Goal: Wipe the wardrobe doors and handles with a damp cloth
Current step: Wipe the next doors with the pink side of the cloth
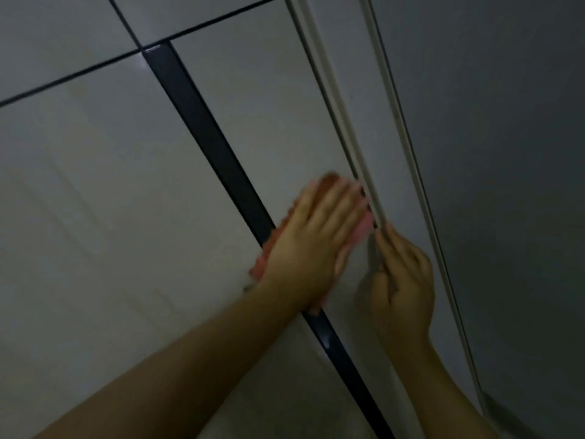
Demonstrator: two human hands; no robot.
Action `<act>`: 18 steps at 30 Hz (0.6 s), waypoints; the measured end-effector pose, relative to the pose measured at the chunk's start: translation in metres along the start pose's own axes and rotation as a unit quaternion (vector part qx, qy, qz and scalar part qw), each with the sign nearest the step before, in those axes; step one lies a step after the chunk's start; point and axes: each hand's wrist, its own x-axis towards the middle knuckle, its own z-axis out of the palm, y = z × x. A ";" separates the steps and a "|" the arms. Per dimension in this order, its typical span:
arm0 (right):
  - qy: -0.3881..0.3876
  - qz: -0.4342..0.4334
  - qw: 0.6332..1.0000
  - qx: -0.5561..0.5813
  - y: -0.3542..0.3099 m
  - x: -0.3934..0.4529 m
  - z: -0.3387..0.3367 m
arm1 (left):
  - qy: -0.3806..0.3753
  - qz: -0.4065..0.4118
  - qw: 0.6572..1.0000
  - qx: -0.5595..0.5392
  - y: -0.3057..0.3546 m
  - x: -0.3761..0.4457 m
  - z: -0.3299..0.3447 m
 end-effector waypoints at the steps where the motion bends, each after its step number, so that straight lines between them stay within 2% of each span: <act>1: 0.010 0.010 1.000 0.000 -0.001 -0.004 -0.001 | -0.019 0.031 0.999 -0.005 0.011 -0.014 0.006; 5: 0.005 0.071 0.997 0.003 -0.005 -0.021 -0.003 | -0.057 0.077 0.995 -0.004 0.029 -0.060 0.020; 7: -0.013 0.093 0.996 0.001 -0.006 -0.030 -0.004 | -0.046 0.100 0.994 -0.003 0.021 -0.070 0.017; 13: -0.016 0.142 0.989 0.035 -0.019 -0.041 0.002 | 0.056 -0.026 0.998 -0.014 -0.037 -0.027 -0.014; 16: 0.007 0.163 0.986 0.044 -0.025 -0.043 0.008 | 0.065 -0.071 0.995 0.013 -0.028 -0.010 -0.010; 18: 0.030 0.173 0.983 0.056 -0.028 -0.042 0.009 | 0.044 -0.063 0.997 0.018 -0.011 -0.014 -0.004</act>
